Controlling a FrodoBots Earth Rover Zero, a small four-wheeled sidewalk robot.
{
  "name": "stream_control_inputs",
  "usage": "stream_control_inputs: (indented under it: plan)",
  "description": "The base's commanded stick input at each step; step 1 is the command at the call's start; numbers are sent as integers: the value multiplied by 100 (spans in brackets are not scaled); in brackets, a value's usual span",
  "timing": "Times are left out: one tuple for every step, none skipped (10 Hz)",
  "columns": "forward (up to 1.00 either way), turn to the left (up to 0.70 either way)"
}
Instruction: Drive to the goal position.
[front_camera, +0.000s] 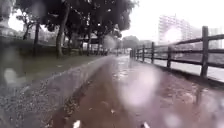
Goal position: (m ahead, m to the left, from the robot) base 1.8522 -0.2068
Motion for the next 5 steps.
stream_control_inputs:
  plan:
    - [70,0]
    - [70,0]
    - [70,0]
    - [70,0]
    - [70,0]
